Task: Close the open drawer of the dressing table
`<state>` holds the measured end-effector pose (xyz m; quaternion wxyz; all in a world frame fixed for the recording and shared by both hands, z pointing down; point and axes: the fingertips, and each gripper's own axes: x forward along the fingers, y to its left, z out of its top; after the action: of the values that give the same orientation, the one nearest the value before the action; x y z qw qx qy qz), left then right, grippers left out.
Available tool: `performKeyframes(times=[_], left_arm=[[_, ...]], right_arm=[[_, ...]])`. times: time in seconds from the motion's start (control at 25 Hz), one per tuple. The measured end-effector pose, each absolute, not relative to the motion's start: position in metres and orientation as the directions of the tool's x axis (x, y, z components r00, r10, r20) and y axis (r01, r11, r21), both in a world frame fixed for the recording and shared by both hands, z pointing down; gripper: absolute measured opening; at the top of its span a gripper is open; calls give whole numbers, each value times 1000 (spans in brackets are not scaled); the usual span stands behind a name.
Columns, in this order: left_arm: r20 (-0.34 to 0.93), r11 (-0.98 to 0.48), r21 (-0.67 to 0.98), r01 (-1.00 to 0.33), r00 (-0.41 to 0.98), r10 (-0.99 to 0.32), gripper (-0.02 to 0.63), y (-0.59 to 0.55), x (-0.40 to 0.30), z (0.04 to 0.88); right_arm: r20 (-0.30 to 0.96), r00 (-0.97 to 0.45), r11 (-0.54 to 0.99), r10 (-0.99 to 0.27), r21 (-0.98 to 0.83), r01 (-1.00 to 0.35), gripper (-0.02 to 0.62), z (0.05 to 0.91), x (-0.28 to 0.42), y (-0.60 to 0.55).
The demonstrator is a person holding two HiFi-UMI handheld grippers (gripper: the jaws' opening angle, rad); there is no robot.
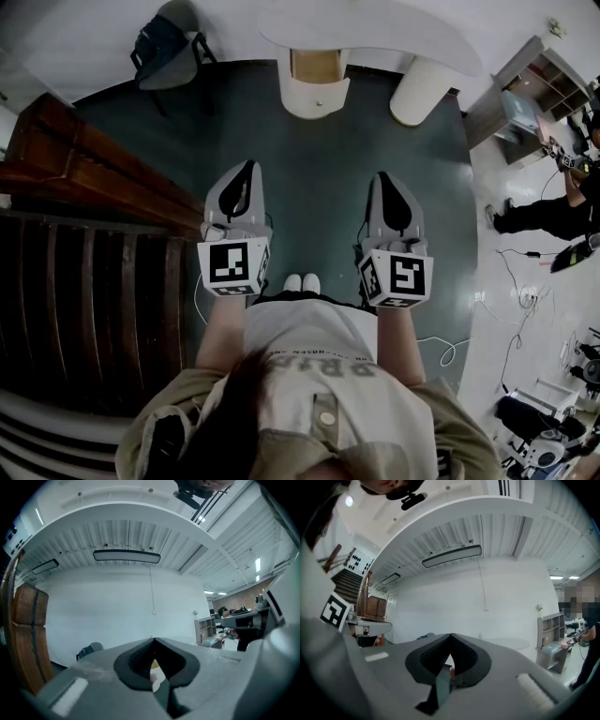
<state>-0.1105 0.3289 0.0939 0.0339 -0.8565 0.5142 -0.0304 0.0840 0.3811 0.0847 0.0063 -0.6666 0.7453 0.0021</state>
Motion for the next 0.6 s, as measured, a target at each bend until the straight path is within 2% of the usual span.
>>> performKeyframes(times=[0.16,0.2,0.28,0.6], left_arm=[[-4,-460,-72,-885,461,-887,11,324,-115,91],[-3,-463,-63,-884,464,-886,47,322,-116,91],[2,-468,-56,-882,468,-884,112,320,-115,92],[48,-493,-16,-870,492,-869,250,304,-107,100]], right_arm=[[-45,-95,98,-995,-68,-993,5,84,93,380],[-49,-92,95,-995,-76,-993,9,85,95,379],[-51,-97,101,-994,-79,-992,63,85,98,378],[-46,-118,122,-992,-88,-989,192,90,112,369]])
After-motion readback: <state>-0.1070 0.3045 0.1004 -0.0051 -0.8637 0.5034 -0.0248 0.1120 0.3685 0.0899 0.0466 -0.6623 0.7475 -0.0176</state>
